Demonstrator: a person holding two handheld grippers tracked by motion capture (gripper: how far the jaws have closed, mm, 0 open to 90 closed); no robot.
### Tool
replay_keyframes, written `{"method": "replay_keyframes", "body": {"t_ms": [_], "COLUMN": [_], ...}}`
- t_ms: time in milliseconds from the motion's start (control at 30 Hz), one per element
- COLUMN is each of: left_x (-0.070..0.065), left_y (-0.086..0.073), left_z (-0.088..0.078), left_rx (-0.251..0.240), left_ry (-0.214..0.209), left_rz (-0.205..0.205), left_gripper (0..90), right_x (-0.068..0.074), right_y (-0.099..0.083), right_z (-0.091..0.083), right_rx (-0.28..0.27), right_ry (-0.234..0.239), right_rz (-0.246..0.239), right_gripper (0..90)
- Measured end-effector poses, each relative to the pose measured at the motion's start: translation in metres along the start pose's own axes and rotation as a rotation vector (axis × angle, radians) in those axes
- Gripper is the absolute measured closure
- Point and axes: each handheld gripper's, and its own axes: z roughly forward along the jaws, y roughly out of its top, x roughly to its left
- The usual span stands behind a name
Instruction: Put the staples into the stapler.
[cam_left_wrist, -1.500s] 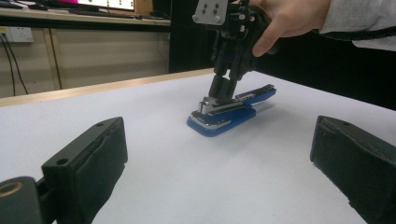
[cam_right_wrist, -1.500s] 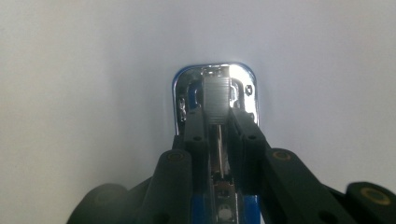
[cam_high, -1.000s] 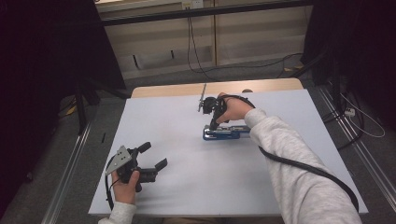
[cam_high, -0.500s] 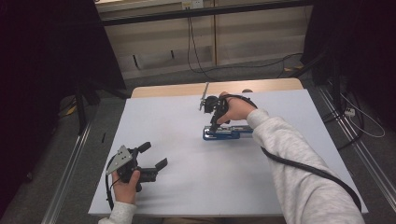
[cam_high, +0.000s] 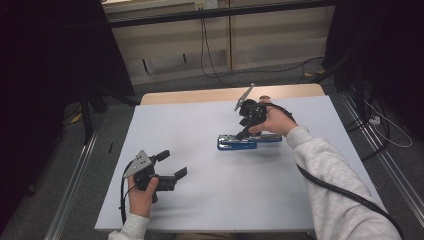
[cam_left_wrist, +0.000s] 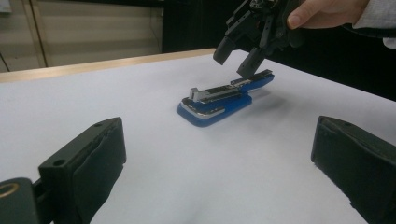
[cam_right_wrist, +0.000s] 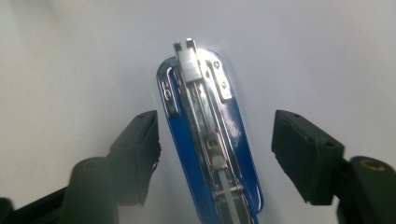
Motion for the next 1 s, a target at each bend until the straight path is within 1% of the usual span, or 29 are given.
{"method": "replay_keyframes", "body": {"t_ms": [67, 100, 133, 167, 200, 300, 367, 433, 500, 567, 600, 633, 667, 733, 767, 867, 900, 933, 1000], "left_x": [-0.001, -0.001, -0.001, -0.002, -0.002, -0.001, 0.000, 0.000, 0.001, 0.001, 0.002, 0.002, 0.002, 0.002, 0.002, 0.003, 0.004, 0.005, 0.006], "left_y": [0.000, 0.001, 0.001, 0.002, 0.002, 0.005, 0.006, 0.007, 0.008, 0.008, 0.009, 0.009, 0.010, 0.011, 0.012, 0.014, 0.014, 0.014, 0.015], "left_z": [0.004, 0.006, 0.008, 0.010, 0.011, 0.017, 0.021, 0.025, 0.030, 0.034, 0.036, 0.038, 0.041, 0.045, 0.047, 0.053, 0.055, 0.057, 0.062], "left_rx": [0.015, 0.032, 0.040, 0.042, 0.042, 0.049, 0.058, 0.067, 0.072, 0.064, 0.073, 0.080, 0.084, 0.083, 0.085, 0.078, 0.080, 0.084, 0.099], "left_ry": [-0.003, -0.004, -0.004, -0.010, -0.013, -0.019, -0.020, -0.002, 0.009, 0.004, 0.005, 0.016, 0.022, 0.017, 0.018, 0.027, 0.023, 0.028, 0.041], "left_rz": [-0.004, -0.003, 0.006, 0.004, -0.004, -0.012, -0.014, -0.023, -0.026, -0.041, -0.038, -0.029, -0.030, -0.037, -0.034, -0.037, -0.035, -0.042, -0.035], "left_gripper": [3.0, 3.0, 3.0, 2.9, 3.0, 3.0, 2.9, 2.8, 2.9, 2.9, 2.8, 2.8, 2.8, 2.8, 2.8, 2.8, 2.8, 2.8, 2.8], "right_x": [-0.001, -0.002, -0.002, -0.002, -0.002, -0.001, -0.001, 0.000, 0.000, 0.001, 0.002, 0.003, 0.004, 0.005, 0.006, 0.007, 0.008, 0.008, 0.008], "right_y": [-0.008, -0.012, -0.016, -0.020, -0.024, -0.036, -0.043, -0.050, -0.058, -0.065, -0.068, -0.072, -0.075, -0.082, -0.085, -0.093, -0.096, -0.098, -0.102], "right_z": [-0.003, -0.004, -0.005, -0.007, -0.008, -0.011, -0.015, -0.018, -0.022, -0.025, -0.026, -0.027, -0.028, -0.030, -0.031, -0.034, -0.035, -0.036, -0.039], "right_rx": [-0.018, -0.032, -0.041, -0.048, -0.058, -0.081, -0.105, -0.126, -0.145, -0.162, -0.170, -0.174, -0.181, -0.188, -0.192, -0.206, -0.206, -0.202, -0.207], "right_ry": [-0.009, -0.015, -0.017, -0.025, -0.031, -0.059, -0.068, -0.075, -0.088, -0.098, -0.102, -0.105, -0.108, -0.110, -0.112, -0.125, -0.127, -0.133, -0.144], "right_rz": [0.035, 0.043, 0.067, 0.080, 0.084, 0.103, 0.121, 0.146, 0.157, 0.165, 0.174, 0.178, 0.184, 0.206, 0.218, 0.225, 0.225, 0.230, 0.234], "right_gripper": [23.2, 21.8, 20.8, 19.2, 17.9, 15.4, 15.2, 13.1, 12.9, 12.1, 12.1, 12.0, 11.9, 11.7, 11.6, 11.7, 11.6, 11.5, 11.4]}}
